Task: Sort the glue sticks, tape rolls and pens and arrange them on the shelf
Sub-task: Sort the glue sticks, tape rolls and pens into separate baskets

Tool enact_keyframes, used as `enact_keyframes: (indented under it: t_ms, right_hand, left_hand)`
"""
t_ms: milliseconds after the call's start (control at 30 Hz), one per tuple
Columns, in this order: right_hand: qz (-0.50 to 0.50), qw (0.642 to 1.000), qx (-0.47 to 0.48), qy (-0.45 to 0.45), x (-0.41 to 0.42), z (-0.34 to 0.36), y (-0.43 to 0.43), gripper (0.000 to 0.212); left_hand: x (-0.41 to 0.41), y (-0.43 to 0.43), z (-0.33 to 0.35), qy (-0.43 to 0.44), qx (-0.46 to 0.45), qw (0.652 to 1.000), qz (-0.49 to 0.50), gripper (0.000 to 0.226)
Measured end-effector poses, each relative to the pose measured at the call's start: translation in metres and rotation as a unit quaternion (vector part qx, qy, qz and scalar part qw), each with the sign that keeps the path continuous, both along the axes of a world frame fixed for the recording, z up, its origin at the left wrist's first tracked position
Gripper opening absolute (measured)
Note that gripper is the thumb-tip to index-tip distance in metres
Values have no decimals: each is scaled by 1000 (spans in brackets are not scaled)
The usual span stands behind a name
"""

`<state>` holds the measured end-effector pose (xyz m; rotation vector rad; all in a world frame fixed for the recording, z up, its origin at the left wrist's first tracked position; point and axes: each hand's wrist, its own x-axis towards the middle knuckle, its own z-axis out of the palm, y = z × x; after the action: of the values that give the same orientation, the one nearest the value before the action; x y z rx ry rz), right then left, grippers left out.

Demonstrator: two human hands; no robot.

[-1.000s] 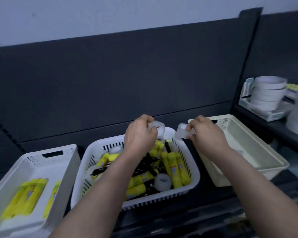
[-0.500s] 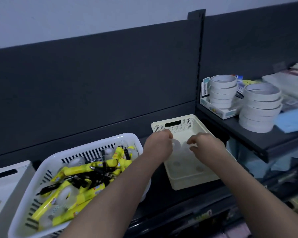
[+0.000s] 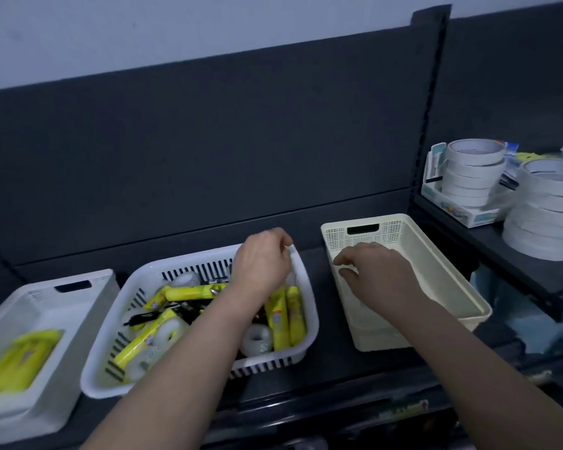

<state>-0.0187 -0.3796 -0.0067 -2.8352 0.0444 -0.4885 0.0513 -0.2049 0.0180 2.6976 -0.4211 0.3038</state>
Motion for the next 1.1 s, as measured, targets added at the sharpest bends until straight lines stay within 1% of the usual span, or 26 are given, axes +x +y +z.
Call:
enact_keyframes:
  t_ms: [100,167,233,300,400,467,500,600,667,733,800,867,900,967,1033,1100]
  right_hand:
    - [22,1000,5,-6,6,0,34,19]
    - [41,999,29,10,8,-2,57,21]
    - [45,998,34,27,9,-5,77,22]
    - [41,998,4,44,10,-7,92,24]
    - [26,994,-55,86,9,-9,111,35]
    - [9,993,-71,91,9,-14,122,35]
    - [0,994,-64,87,8,-16,125,34]
    - [-30,998,16,53,8,-14,123,36]
    - [-37,998,45,9,9,-4,111,44]
    - [-40,996,83,-16,8,9,99,51]
    - [-46,993,103,-13,5,17,89,54]
    - [-46,994,101,11,1,18,82,55]
    - [-45,994,99,22,0,16,79,56]
    - [-50,994,92,31,-3,11,73,56]
    - [-53,994,93,27,-4,8,70,56]
    - [-51,994,91,15,-5,7,71,55]
  left_hand:
    - [-2,46,1,36,33,997,56,20]
    - [-6,67,-3,55,48,995,70,19]
    - [-11,82,-8,59,51,994,74,21]
    - [-15,91,-10,55,47,995,72,21]
    - [-18,96,-11,46,45,996,56,20]
    - [-20,96,-12,33,47,998,33,19]
    - [-20,95,-13,28,45,998,20,20]
    - [-16,89,-19,15,46,999,-19,22]
    - [-12,80,-23,-11,92,995,-48,22]
    - [-10,68,-27,-32,167,983,-66,21]
    - [-8,54,-30,-8,243,968,-61,22]
    - [-8,43,-33,29,281,958,-50,28]
    - [-9,39,-35,34,279,959,-46,31]
    - [-10,34,-33,25,237,970,-45,35]
    - [-13,30,-29,49,189,979,-59,29]
    - [-14,30,-27,96,120,985,-76,21]
